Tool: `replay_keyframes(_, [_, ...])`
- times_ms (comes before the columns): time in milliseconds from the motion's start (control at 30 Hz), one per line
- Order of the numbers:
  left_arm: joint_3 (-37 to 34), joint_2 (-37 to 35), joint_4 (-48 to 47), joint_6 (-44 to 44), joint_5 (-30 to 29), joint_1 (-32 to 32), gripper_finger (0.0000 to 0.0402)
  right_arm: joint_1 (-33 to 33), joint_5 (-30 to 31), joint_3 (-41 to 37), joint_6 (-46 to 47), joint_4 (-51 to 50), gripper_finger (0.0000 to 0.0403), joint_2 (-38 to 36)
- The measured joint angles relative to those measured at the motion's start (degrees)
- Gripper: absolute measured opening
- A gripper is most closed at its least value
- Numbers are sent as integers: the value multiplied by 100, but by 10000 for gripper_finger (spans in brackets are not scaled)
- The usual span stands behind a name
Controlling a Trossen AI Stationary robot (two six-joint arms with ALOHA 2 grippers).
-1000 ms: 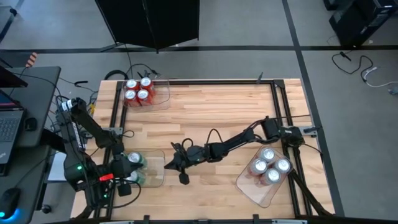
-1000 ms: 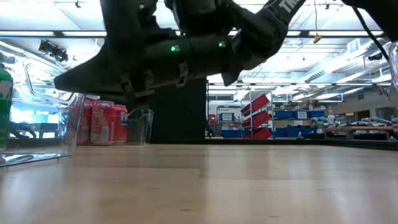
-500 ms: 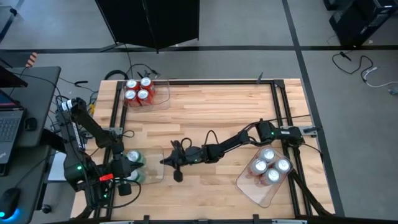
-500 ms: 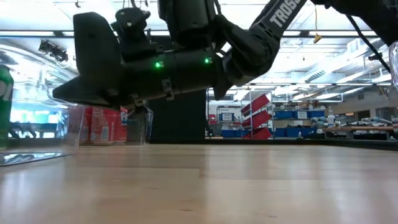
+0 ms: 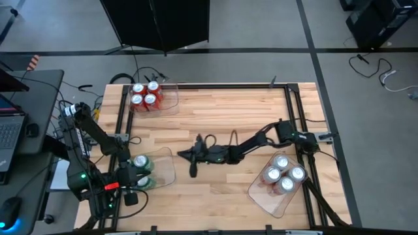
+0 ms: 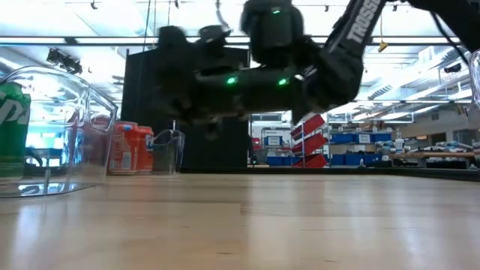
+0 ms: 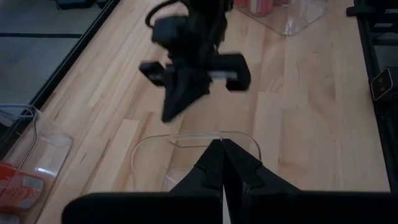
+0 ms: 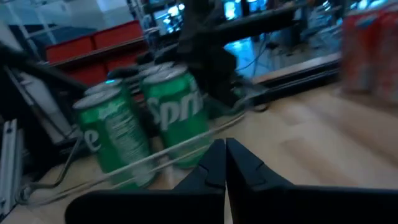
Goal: Sort soda cans
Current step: Move the transparent bin with sorted green soda cans to the top center
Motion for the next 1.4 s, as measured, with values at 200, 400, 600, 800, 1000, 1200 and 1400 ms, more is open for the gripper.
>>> replay_keyframes(200, [-1,0,50,0,-1,0,1,-60,-104,-813,-355,12,0,-908])
replay_keyframes(400, [0,0,132,0,0,0,1,147,-925,165,-1118,-3115,0,-1563])
replay_keyframes(600, [-1,0,121,0,56,0,1,223,-1611,2024,-1900,-5793,0,-1185])
replay_keyframes(800, [-1,0,124,131,249,0,1,193,-1669,3466,-2370,-7054,0,-404])
replay_keyframes(1000, [0,2,129,131,264,0,1,118,-1704,4839,-2521,-8205,0,464])
replay_keyframes(1200, [-1,0,163,131,313,0,0,47,-1445,5799,-2591,-9485,0,839])
replay_keyframes(1400, [2,2,169,131,329,0,1,-24,-1023,6066,-2590,-10487,0,800])
